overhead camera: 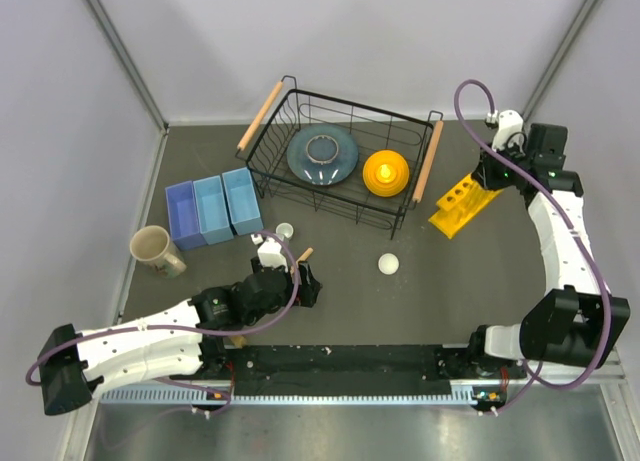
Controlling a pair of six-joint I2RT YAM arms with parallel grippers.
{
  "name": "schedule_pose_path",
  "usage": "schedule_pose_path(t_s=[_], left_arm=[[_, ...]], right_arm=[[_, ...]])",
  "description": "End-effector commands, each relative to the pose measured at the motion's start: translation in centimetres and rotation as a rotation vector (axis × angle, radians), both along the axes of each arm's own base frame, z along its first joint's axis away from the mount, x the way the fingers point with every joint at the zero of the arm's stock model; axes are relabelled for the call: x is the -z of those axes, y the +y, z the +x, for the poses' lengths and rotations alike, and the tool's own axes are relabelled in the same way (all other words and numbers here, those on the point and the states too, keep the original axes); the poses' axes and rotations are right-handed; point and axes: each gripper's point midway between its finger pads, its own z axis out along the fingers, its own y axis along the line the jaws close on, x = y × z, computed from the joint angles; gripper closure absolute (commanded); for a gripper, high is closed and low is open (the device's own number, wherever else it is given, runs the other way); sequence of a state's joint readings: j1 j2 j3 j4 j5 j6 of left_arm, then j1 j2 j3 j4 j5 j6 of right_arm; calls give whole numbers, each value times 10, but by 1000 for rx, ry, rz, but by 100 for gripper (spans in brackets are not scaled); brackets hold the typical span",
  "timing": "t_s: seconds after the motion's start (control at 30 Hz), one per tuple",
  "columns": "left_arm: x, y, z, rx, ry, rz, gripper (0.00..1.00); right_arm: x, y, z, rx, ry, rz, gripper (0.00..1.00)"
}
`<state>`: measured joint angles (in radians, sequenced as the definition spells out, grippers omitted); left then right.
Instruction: Organize the chemistry lab equipment
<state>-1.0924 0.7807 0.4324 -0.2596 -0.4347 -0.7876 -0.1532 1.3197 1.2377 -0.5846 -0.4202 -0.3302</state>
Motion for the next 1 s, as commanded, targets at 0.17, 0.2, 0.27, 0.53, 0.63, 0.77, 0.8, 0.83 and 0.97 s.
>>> schedule_pose_path(t_s=[0.17,0.2,0.27,0.53,0.63,0.77,0.8,0.83,0.97], left_arm=[[-11,-3,4,-10,-21,-49,1],[-11,-3,4,-11,-22,-49,1],[-11,-3,4,-12,-21,-50,1],[-11,-3,4,-11,-21,-52,1],[-11,-3,4,-14,-21,-52,1],[-11,-3,4,-12,-21,-51,1],[-11,-3,4,-12,-19,-50,1],[-9,-3,4,-12,-17,-46,1],[-10,-4,4,-9,-17,-47,1]], right_arm=[[11,-3,10,-8,-6,-28,86],[12,-2,11,-9,-3,-24,86],[15,-1,11,-10,4,-17,86],[24,2,11,-14,24,-3,85],[19,1,10,-11,9,-9,85],[-1,2,11,-8,-38,-7,85],[-7,2,12,-5,-50,-4,86],[-12,3,11,-5,-62,-5,85],[-21,6,7,-12,-76,7,85]])
